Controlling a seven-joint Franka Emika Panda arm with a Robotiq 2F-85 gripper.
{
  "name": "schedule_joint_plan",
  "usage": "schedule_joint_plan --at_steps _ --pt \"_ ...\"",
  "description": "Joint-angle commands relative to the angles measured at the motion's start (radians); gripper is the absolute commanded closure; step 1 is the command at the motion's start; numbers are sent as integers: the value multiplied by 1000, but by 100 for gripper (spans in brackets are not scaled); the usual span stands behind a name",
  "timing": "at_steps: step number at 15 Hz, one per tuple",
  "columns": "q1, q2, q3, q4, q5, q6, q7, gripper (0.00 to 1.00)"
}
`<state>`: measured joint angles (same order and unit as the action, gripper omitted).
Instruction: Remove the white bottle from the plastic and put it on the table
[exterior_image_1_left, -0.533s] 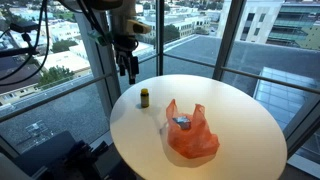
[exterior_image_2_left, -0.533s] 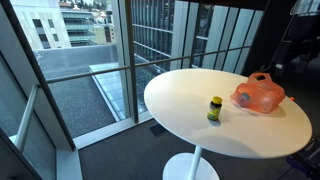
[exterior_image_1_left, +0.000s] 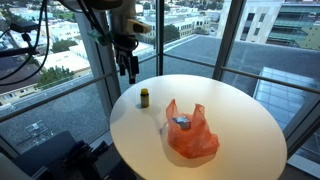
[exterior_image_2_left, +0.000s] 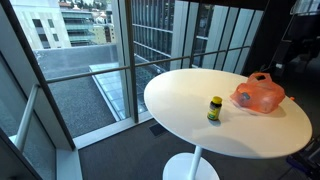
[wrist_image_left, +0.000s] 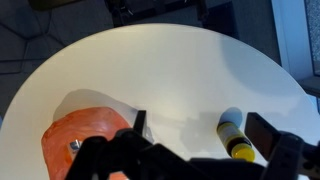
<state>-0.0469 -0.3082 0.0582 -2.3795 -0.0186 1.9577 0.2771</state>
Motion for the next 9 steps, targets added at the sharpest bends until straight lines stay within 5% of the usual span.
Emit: schedule_joint_plan --at_steps 1,9 --pt "0 23 -3 50 -20 -4 18 0" --pt "-20 155 -29 206 -48 17 45 0"
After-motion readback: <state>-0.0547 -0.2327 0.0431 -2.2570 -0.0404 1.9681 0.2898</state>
